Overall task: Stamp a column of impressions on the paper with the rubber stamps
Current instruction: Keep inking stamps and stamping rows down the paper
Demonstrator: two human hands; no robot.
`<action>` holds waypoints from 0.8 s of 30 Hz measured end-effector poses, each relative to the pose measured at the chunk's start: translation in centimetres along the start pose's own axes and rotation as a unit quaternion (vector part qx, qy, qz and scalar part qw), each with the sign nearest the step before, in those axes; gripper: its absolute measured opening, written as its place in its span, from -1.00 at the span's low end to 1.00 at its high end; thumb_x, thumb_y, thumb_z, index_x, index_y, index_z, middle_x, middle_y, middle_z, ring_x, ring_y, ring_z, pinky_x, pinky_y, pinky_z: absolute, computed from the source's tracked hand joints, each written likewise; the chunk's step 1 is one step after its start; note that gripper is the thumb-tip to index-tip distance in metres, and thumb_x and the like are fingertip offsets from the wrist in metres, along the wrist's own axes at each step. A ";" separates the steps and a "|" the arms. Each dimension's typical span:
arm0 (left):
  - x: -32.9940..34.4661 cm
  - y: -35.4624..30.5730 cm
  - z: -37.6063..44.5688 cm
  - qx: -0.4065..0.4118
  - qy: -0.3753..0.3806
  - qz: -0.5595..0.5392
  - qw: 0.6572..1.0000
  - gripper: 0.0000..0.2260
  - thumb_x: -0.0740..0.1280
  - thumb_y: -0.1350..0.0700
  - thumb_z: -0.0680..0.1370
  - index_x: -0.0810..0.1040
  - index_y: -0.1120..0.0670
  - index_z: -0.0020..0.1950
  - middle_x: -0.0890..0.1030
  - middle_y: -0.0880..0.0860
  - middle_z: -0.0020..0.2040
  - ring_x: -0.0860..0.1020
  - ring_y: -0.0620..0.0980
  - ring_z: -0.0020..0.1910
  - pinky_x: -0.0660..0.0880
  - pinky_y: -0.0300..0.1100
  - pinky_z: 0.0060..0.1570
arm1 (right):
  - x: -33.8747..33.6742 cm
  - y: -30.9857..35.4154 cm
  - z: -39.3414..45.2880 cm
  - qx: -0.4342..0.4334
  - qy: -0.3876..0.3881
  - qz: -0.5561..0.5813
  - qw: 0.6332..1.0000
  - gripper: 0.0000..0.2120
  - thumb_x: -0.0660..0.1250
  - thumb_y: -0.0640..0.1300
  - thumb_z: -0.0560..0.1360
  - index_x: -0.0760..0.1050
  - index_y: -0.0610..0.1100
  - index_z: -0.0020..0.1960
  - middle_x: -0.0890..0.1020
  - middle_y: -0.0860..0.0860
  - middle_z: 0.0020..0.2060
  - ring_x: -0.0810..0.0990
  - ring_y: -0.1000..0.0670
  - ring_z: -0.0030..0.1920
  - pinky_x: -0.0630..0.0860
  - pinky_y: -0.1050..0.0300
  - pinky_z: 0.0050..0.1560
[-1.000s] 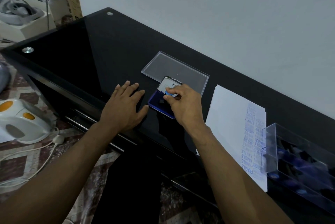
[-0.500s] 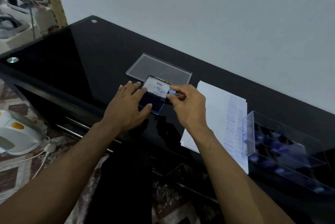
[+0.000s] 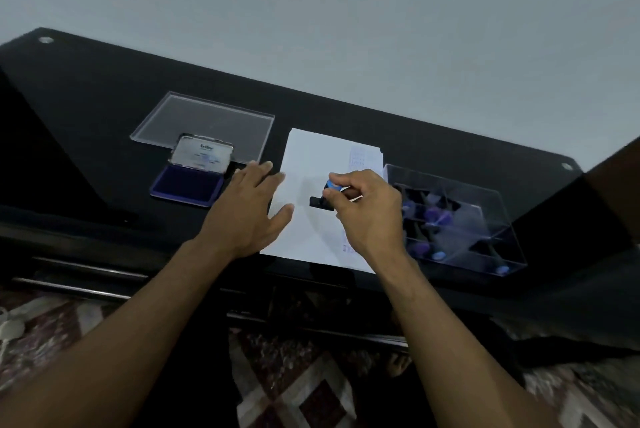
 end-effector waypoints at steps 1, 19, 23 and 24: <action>0.5 -0.4 0.1 0.005 0.007 0.002 1.000 -0.43 0.27 -0.19 0.60 0.32 0.01 0.56 0.24 0.05 0.60 0.12 0.08 0.60 0.12 0.07 0.56 | -0.5 -0.3 -0.1 0.001 -0.005 -0.003 1.000 -0.84 0.50 -0.18 0.45 0.69 -0.08 0.03 0.66 0.06 -0.06 0.64 0.12 -0.19 0.65 0.02 -0.12; 4.1 -0.8 0.7 0.034 0.050 0.041 0.997 -0.36 0.04 -0.32 0.55 0.34 -0.05 0.56 0.21 0.03 0.62 0.03 0.12 0.63 -0.03 0.10 0.58 | -1.6 -2.2 -1.6 -0.009 0.005 -0.066 0.998 -0.79 0.53 -0.15 0.43 0.70 -0.13 0.06 0.67 0.01 -0.04 0.65 0.10 -0.17 0.62 0.08 0.03; 4.8 -0.1 0.6 0.036 0.056 0.049 0.997 -0.32 -0.04 -0.35 0.54 0.34 -0.06 0.56 0.21 0.04 0.62 0.03 0.11 0.63 -0.06 0.07 0.59 | -1.2 -2.6 -1.6 -0.011 0.004 -0.068 0.998 -0.80 0.53 -0.17 0.43 0.70 -0.14 0.05 0.67 0.00 -0.06 0.64 0.10 -0.18 0.62 0.07 0.02; 4.8 -0.1 0.6 0.037 0.056 0.052 0.996 -0.33 -0.03 -0.35 0.54 0.34 -0.06 0.56 0.21 0.04 0.62 0.03 0.11 0.63 -0.07 0.06 0.59 | -1.0 -2.7 -1.6 -0.012 0.004 -0.071 0.997 -0.80 0.53 -0.17 0.43 0.70 -0.14 0.05 0.68 0.00 -0.06 0.65 0.10 -0.18 0.62 0.06 0.02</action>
Point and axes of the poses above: each hand's wrist, its own z-axis towards the middle knuckle, its own x-axis out of the palm, y = z × x, the point moved 1 cm from there along z, towards the middle knuckle
